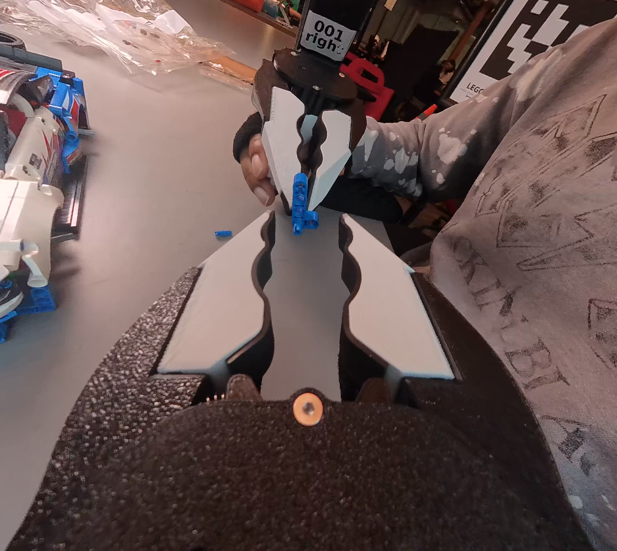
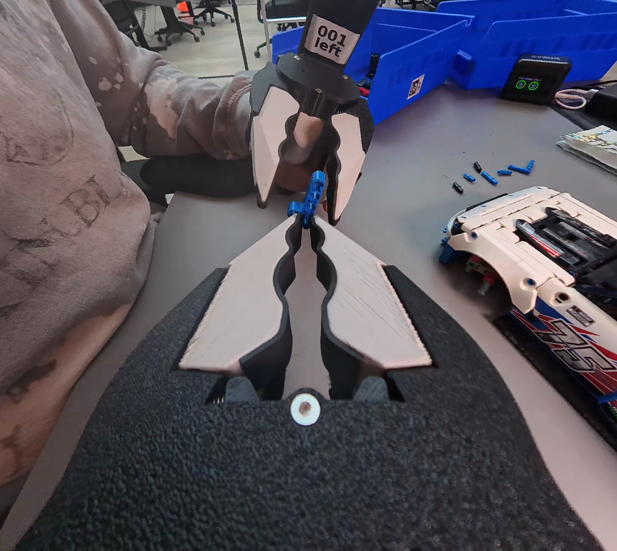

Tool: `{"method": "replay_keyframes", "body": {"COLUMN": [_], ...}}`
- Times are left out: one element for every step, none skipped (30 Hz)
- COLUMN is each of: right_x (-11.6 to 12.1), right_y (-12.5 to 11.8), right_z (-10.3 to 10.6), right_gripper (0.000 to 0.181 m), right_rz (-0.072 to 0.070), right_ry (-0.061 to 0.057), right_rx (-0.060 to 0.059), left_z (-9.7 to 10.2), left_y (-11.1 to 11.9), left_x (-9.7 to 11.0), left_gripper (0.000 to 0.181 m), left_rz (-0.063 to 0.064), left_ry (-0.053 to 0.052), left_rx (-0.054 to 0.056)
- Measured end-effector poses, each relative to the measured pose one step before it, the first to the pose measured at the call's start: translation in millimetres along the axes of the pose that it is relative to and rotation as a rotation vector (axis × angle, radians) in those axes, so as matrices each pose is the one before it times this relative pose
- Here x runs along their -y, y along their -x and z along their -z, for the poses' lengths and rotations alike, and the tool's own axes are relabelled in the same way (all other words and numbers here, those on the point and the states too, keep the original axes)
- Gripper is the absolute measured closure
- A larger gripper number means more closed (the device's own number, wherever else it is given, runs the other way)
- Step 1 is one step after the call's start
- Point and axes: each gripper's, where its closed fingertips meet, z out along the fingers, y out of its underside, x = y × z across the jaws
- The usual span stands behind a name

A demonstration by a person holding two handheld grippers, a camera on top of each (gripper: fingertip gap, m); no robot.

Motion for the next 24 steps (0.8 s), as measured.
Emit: {"method": "replay_keyframes", "body": {"right_x": [0.36, 0.4, 0.64, 0.33, 0.44, 0.31, 0.01, -0.25, -0.53, -0.72, -0.69, -0.79, -0.7, -0.47, -0.55, -0.63, -1.17, -1.84, -2.36, 0.95, 4.57, 5.47, 4.11, 1.67], "right_y": [0.44, 0.89, 0.65, 0.54, 0.5, -0.19, -0.49, -0.7, -0.45, -0.59, -0.61, -1.33, -1.47, -0.86, -0.66, -0.54, -0.25, 0.78, -0.53, -2.47, -2.0, -0.36, 0.92, 1.24], "right_z": [-0.19, -0.27, -0.25, -0.19, -0.1, -0.01, -0.08, -0.02, -0.18, -0.22, -0.28, -0.2, -0.16, -0.36, -0.46, -0.44, -0.32, 0.53, 1.76, 3.19, 3.95, 2.99, 0.78, -1.66], "right_gripper": [0.178, 0.178, 0.178, 0.178, 0.178, 0.178, 0.178, 0.178, 0.178, 0.178, 0.178, 0.178, 0.178, 0.178, 0.178, 0.178, 0.178, 0.177, 0.176, 0.166, 0.161, 0.161, 0.16, 0.161], "right_rz": [0.0076, 0.0051, 0.0069, 0.0047, 0.0027, 0.0007, 0.0018, 0.0027, 0.0004, -0.0006, 0.0008, -0.0023, -0.0066, -0.0081, -0.0042, -0.0002, 0.0044, 0.0062, -0.0029, -0.0153, -0.0283, -0.0276, -0.0068, 0.0127], "right_ry": [-0.0013, -0.0022, -0.0051, -0.0017, -0.0026, -0.0017, -0.0016, -0.0005, 0.0005, 0.0013, -0.0014, -0.0007, -0.0015, -0.0011, 0.0013, 0.0018, 0.0077, 0.0158, 0.0228, 0.0026, -0.0157, -0.0151, -0.0079, 0.0009], "right_rx": [-0.0023, 0.0012, -0.0005, -0.0008, 0.0014, -0.0014, -0.0029, -0.004, -0.0026, -0.0022, -0.0033, -0.0052, -0.0055, -0.0024, -0.0051, -0.007, -0.0046, 0.0056, 0.004, -0.001, 0.0057, 0.01, 0.006, -0.0028], "left_z": [-1.16, -1.28, -1.07, -0.58, 0.07, 0.19, 0.1, 0.0, 0.04, 0.19, 0.38, 0.64, 0.46, 0.21, 0.19, 0.12, -0.35, -0.88, -0.66, -0.55, -0.88, -1.3, -1.75, -2.04], "left_y": [-1.6, -1.8, 0.03, 1.18, 1.69, 0.58, 0.63, 0.75, 0.73, 0.79, 1.09, 1.47, 1.25, 0.88, 0.68, 1.09, 0.55, 0.01, 0.88, 0.87, 0.69, 0.25, -0.45, -1.34], "left_x": [-0.39, -0.12, 0.02, 0.32, 0.26, 0.15, 0.06, -0.15, -0.45, -0.42, -0.03, 0.52, 0.36, -0.28, -0.53, -0.72, -1.39, -2.14, -2.26, -2.75, -3.29, -2.82, -2.08, -1.67], "left_gripper": [0.149, 0.153, 0.155, 0.159, 0.163, 0.163, 0.163, 0.163, 0.163, 0.164, 0.164, 0.165, 0.166, 0.166, 0.166, 0.166, 0.166, 0.166, 0.166, 0.166, 0.166, 0.166, 0.166, 0.166], "left_rz": [-0.0118, -0.0085, -0.0085, -0.0098, -0.0088, -0.0047, -0.0044, -0.0073, -0.009, -0.0088, -0.007, -0.0079, -0.0071, -0.0044, -0.0013, -0.0004, -0.0029, -0.0049, -0.0114, -0.0183, -0.0203, -0.0174, -0.0116, -0.0089], "left_ry": [0.005, 0.0029, 0.002, -0.0004, 0.0003, 0.001, 0.0022, 0.0031, 0.0049, 0.005, 0.0026, -0.0016, -0.0008, 0.0027, 0.0039, 0.0052, 0.0096, 0.015, 0.0161, 0.0197, 0.0242, 0.0206, 0.0163, 0.0134], "left_rx": [0.0002, -0.0024, 0.0079, 0.015, 0.0145, 0.0066, 0.0062, 0.0078, 0.0086, 0.0079, 0.008, 0.0114, 0.0101, 0.007, 0.0046, 0.006, 0.0042, 0.0023, 0.0108, 0.0134, 0.0142, 0.0123, 0.0062, 0.0006]}}
